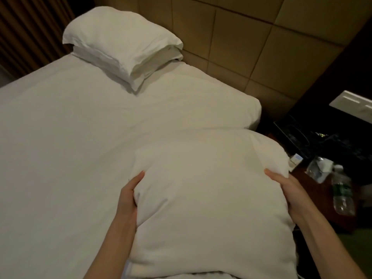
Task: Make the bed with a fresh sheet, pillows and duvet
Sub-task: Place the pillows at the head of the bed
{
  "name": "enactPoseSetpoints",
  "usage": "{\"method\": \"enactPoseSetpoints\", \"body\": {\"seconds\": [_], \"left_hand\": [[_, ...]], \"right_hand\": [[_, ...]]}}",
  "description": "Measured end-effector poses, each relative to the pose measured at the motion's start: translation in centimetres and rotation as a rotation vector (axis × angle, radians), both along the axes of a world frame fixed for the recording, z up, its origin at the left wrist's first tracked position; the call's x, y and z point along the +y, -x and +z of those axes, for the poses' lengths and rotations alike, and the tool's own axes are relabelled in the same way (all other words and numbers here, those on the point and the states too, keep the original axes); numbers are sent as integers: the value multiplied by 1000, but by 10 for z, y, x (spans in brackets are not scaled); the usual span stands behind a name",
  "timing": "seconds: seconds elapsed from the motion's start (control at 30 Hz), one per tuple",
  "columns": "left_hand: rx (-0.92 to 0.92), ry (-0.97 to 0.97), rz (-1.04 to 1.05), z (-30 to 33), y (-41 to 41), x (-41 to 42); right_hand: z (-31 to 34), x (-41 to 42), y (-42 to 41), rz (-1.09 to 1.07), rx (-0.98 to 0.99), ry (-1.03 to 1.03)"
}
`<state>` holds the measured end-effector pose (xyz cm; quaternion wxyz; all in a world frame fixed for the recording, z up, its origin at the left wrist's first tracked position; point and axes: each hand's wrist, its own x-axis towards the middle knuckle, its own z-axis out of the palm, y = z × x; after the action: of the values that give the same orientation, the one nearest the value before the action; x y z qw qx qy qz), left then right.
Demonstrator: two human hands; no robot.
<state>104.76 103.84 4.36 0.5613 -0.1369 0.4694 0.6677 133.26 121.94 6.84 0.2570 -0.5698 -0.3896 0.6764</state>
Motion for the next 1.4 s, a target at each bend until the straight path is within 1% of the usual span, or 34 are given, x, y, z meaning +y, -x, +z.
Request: {"method": "enactPoseSetpoints", "body": {"seconds": [0.1, 0.2, 0.23, 0.3, 0.37, 0.43, 0.53, 0.63, 0.7, 0.77, 0.83, 0.9, 0.97, 1.0, 1.07, 1.13, 1.17, 1.23, 1.27, 1.33, 1.4], "left_hand": [[-1, 30, 55, -9, 16, 46], [13, 83, 122, -16, 29, 96], [-2, 111, 163, -18, 35, 123], [30, 133, 225, -9, 43, 147], [43, 170, 284, -4, 57, 186], [59, 173, 346, 1, 68, 227], [90, 182, 412, 0, 84, 293], [110, 168, 416, -12, 107, 354], [113, 160, 413, -31, 129, 392], [141, 167, 362, -58, 150, 426], [198, 194, 246, -89, 160, 457], [275, 214, 77, -114, 160, 480], [363, 206, -102, -130, 152, 498], [403, 212, -124, -136, 149, 502], [476, 270, -60, -148, 145, 499], [578, 374, -53, -158, 137, 491], [579, 463, -59, -161, 132, 487], [500, 625, -34, -169, 116, 483], [490, 660, -52, -170, 109, 483], [528, 661, -158, -169, 96, 483], [571, 583, -307, -164, 89, 484]], "right_hand": [[-12, 57, 27, 18, -1, 41], [-22, 131, 61, 54, -13, 55], [-20, 172, 77, 117, -23, 68], [-12, 211, 97, 187, -40, 35], [-2, 270, 123, 301, -57, 14], [5, 330, 153, 403, -67, -4], [10, 418, 204, 498, -74, -70], [4, 496, 257, 626, -105, -148], [-8, 545, 294, 696, -112, -185], [-31, 584, 330, 744, -151, -215], [-66, 616, 358, 743, -251, -260], [-105, 639, 370, 718, -414, -274], [-136, 650, 363, 692, -521, -261], [-147, 653, 357, 685, -539, -265], [-159, 654, 343, 683, -559, -311], [-162, 652, 332, 643, -525, -348], [-164, 650, 324, 591, -498, -327], [-174, 644, 297, 470, -473, -212], [-182, 640, 281, 448, -480, -144], [-207, 638, 249, 486, -518, -36], [-234, 644, 228, 539, -536, 22]]}}
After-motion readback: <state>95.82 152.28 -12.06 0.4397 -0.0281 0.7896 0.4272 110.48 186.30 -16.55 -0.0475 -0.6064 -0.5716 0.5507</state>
